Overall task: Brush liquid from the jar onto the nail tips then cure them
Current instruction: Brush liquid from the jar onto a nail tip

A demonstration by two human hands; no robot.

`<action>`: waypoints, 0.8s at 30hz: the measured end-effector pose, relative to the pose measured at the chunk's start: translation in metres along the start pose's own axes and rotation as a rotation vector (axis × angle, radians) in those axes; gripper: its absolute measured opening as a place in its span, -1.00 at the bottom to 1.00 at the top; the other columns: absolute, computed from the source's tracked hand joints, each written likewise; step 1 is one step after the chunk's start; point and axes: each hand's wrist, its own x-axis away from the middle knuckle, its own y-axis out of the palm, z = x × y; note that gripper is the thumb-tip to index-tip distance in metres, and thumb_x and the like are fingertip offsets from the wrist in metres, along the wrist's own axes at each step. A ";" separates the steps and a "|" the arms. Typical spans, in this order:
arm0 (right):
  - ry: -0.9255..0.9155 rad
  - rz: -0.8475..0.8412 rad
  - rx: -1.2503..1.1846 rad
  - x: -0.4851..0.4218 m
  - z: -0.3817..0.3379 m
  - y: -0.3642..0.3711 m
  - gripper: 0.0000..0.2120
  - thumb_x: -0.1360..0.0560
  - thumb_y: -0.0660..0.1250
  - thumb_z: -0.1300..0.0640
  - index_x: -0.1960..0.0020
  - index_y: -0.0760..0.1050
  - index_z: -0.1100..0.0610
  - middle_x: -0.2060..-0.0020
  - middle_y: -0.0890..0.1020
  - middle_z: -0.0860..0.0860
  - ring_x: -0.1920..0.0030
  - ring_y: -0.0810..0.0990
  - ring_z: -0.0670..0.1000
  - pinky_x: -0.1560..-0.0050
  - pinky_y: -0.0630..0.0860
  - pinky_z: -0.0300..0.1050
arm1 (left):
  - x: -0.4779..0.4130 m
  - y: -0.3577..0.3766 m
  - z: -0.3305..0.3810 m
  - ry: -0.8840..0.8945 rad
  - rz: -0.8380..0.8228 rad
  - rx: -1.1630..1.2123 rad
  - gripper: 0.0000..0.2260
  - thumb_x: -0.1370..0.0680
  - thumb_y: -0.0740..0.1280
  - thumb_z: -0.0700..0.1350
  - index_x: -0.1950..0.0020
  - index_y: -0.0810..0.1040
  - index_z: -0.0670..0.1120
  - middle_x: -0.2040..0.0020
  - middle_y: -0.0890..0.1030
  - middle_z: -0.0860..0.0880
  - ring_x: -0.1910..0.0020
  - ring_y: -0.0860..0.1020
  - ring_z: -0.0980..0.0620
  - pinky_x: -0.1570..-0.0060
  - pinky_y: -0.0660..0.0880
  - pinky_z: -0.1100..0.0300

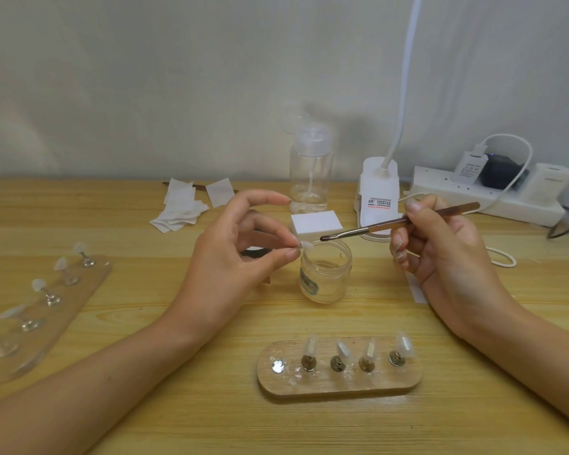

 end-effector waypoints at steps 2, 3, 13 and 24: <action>-0.009 -0.011 0.012 0.000 0.000 0.000 -0.81 -0.40 0.36 -0.01 0.23 0.40 0.05 0.45 0.54 0.01 0.46 0.47 -0.09 0.45 0.43 -0.30 | 0.001 0.001 0.001 0.015 -0.014 -0.007 -0.58 -0.39 0.49 -0.09 -0.21 0.51 0.08 0.18 0.68 0.03 0.11 0.68 0.08 0.42 0.51 0.27; -0.011 -0.015 0.016 0.000 0.000 0.000 -0.81 -0.39 0.36 -0.01 0.23 0.40 0.05 0.45 0.55 0.01 0.46 0.47 -0.09 0.45 0.43 -0.30 | 0.001 0.001 0.001 0.021 -0.020 -0.011 -0.58 -0.38 0.49 -0.08 -0.22 0.51 0.08 0.18 0.68 0.02 0.11 0.68 0.07 0.42 0.52 0.26; 0.010 -0.075 0.044 0.000 0.001 0.003 -0.76 -0.39 0.36 0.00 0.20 0.35 0.12 0.43 0.57 0.05 0.45 0.50 -0.07 0.43 0.44 -0.29 | 0.000 -0.001 -0.003 0.032 -0.023 -0.058 -0.60 -0.44 0.51 -0.26 -0.19 0.53 0.05 0.18 0.69 0.02 0.08 0.67 0.08 0.27 0.58 0.16; 0.014 -0.051 0.066 -0.001 0.003 0.002 -0.79 -0.42 0.35 0.02 0.20 0.36 0.10 0.45 0.56 0.04 0.43 0.51 -0.07 0.44 0.44 -0.29 | 0.000 -0.001 -0.004 0.059 -0.028 -0.074 -0.65 -0.47 0.49 -0.26 -0.16 0.53 0.04 0.16 0.68 0.03 0.05 0.67 0.03 0.11 0.59 -0.04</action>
